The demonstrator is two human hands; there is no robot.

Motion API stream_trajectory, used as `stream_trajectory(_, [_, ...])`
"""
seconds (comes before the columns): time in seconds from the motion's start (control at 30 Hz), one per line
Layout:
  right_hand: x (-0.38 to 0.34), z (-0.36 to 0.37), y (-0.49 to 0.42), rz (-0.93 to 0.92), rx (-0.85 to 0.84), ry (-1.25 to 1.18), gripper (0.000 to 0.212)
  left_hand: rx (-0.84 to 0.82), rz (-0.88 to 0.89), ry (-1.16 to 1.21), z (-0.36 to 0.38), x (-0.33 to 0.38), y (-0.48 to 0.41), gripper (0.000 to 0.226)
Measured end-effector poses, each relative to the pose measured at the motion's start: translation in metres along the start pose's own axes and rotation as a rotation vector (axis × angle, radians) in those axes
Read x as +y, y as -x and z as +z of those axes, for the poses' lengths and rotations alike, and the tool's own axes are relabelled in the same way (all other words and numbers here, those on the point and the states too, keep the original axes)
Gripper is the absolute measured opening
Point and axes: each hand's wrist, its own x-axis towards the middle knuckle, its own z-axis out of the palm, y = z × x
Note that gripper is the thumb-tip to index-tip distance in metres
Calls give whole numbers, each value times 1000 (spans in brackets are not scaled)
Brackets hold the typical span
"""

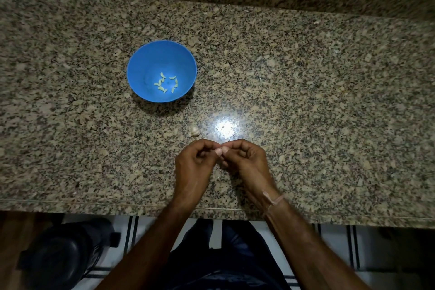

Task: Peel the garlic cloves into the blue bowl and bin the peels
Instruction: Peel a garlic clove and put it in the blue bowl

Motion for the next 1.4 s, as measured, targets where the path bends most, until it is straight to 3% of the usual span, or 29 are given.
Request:
stream_trajectory(0.17, [0, 1, 2, -116, 14, 114, 5, 18, -71, 9, -1, 1, -3, 8])
stream_trajectory(0.27, [3, 2, -1, -231, 53, 252, 2, -105, -342, 359, 3, 3, -5, 18])
stream_trajectory(0.33, [4, 2, -3, -241, 67, 262, 4, -137, -421, 486, 5, 2, -5, 19])
stream_trajectory(0.53, [2, 1, -1, -117, 23, 94, 7, -69, -336, 438, 7, 0, -2, 20])
stream_trajectory(0.83, [1, -1, -4, -329, 33, 333, 12, -49, -195, 282, 3, 6, -4, 22])
stream_trajectory(1.03, [1, 1, -3, -392, -6, 427, 17, -103, -296, 318, 3, 8, -7, 23])
stream_trajectory(1.23, [10, 0, -7, -546, 19, 692, 23, -106, -384, 370, 5, 8, -6, 22])
stream_trajectory(1.4, [12, 2, -2, -547, 32, 829, 31, -79, -441, 422, 9, 9, -5, 26])
